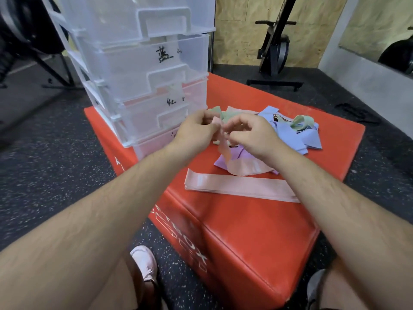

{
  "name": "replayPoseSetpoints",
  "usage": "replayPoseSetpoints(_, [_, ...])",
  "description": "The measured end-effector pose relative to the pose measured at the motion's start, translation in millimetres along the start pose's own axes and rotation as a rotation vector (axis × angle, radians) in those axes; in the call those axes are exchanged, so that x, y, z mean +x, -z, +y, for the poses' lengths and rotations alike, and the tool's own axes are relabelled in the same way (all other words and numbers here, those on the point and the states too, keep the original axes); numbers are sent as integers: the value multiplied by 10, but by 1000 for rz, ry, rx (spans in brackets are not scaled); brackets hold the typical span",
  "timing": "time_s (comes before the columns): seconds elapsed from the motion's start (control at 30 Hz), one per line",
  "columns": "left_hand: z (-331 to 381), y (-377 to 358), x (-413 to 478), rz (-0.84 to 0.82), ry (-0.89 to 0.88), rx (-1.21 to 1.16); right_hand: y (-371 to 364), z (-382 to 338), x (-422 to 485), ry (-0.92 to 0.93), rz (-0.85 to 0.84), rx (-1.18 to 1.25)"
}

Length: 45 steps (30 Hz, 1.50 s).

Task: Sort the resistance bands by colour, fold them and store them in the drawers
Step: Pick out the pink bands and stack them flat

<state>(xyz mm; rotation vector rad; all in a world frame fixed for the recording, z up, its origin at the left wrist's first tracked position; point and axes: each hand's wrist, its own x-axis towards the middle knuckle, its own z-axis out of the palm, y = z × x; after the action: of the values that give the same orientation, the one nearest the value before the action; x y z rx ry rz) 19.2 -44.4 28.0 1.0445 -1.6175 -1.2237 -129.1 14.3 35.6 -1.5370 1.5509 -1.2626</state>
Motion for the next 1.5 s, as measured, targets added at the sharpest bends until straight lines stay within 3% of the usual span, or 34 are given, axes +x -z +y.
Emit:
replayPoseSetpoints(0.1, [-96,143,-14,-67,-40,100,-12,19,21,24,-27,-62])
replayPoseSetpoints(0.23, [-175,244,-95,-88,-112,169,-119,153,55,-28,-287,-144])
replayPoseSetpoints(0.4, [-253,339,-147,-23,-124,243,-128,196,95,-10,-327,-256])
replayPoseSetpoints(0.6, [-278,421,-142,43,-75,224,105,285,19,-96,-433,-651])
replayPoseSetpoints(1.0, [-461,431,-145,126,53,97,975,371,-323,-242,-376,-1053])
replayPoseSetpoints(1.2, [-575,404,-191,88,142,124,1414,543,-535,-338,-311,-913])
replayPoseSetpoints(1.37, [-732,333,-271,41,198,267,1379,793,-706,-392,-174,-641])
replayPoseSetpoints(1.5, [-861,310,-367,27,192,478,1228,922,-802,-362,-100,-650])
